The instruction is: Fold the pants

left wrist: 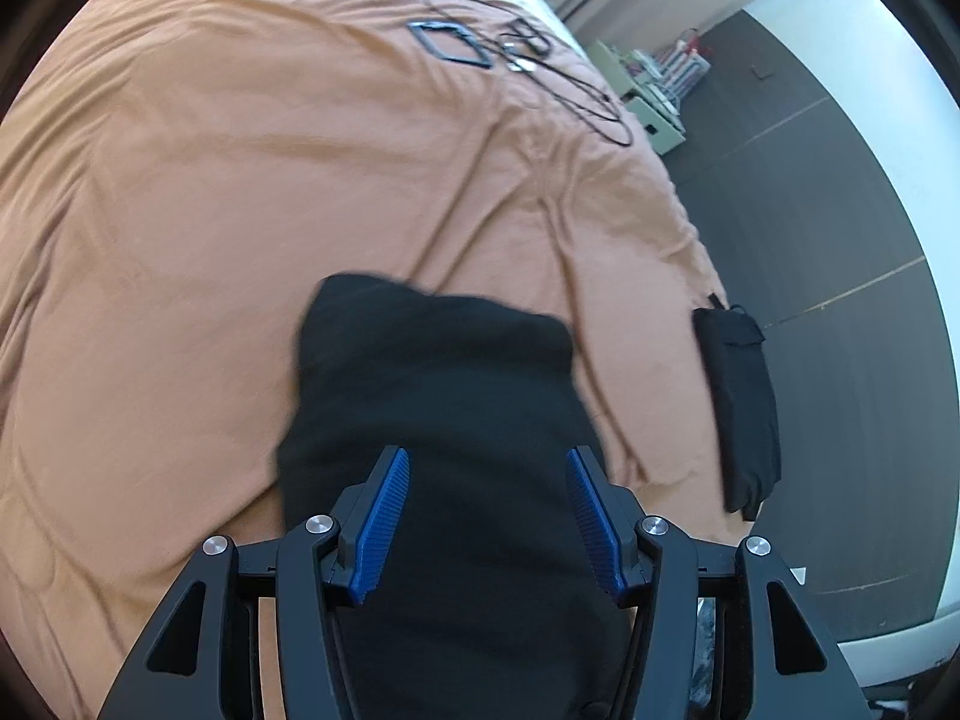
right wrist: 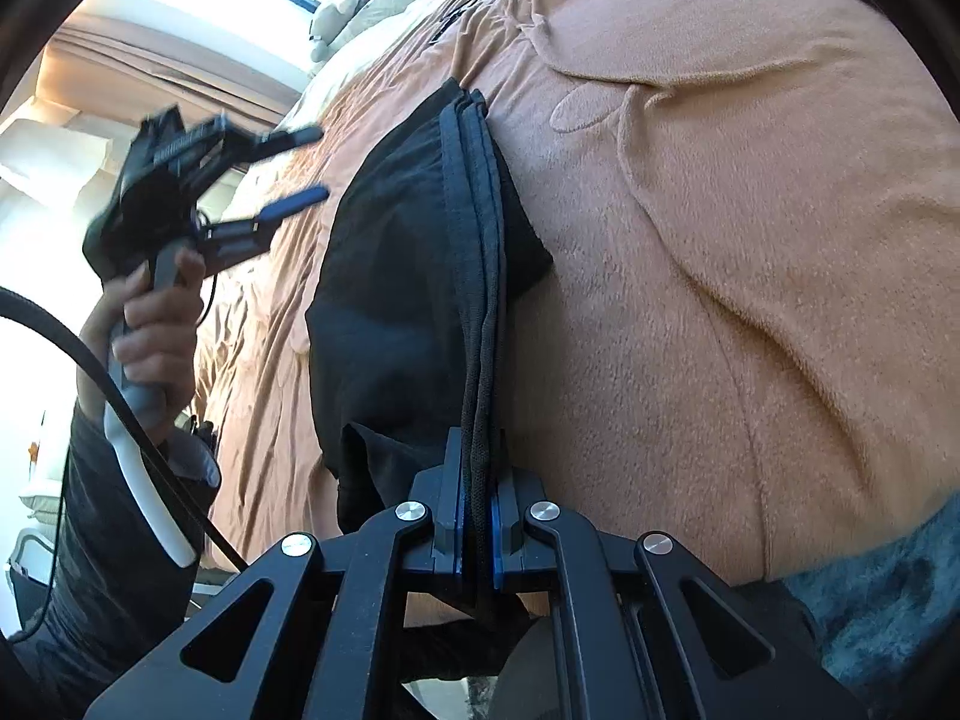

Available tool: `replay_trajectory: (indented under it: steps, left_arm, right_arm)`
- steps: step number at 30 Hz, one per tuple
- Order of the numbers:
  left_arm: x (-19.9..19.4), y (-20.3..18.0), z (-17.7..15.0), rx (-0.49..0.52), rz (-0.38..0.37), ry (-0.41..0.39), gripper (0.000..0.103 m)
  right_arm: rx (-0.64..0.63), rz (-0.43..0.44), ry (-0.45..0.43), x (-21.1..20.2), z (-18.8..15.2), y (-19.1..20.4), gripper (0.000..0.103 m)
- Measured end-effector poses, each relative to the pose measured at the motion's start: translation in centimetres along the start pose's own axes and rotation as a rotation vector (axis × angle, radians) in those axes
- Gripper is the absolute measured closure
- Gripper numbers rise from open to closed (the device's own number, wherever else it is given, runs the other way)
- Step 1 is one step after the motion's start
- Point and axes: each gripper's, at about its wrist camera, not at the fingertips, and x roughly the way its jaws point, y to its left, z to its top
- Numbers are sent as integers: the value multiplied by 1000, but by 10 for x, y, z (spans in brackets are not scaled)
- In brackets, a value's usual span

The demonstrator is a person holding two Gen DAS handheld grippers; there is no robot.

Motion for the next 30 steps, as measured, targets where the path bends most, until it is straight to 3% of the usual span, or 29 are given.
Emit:
replay_trajectory:
  steps: [8, 15, 19, 23, 30]
  left_arm:
    - [-7, 42, -35, -63, 16, 23, 46]
    - [-6, 57, -67, -111, -60, 37, 46]
    - [-2, 62, -81, -129, -65, 49, 46]
    - [2, 65, -93, -139, -88, 61, 46]
    - [7, 60, -111, -139, -122, 64, 46]
  right_arm:
    - [25, 2, 33, -4, 3, 0, 99]
    - [2, -30, 17, -12, 22, 7, 98]
    - [1, -30, 26, -9, 23, 10, 97]
    - [7, -35, 35, -10, 19, 4, 78]
    - [28, -48, 4, -26, 22, -7, 76]
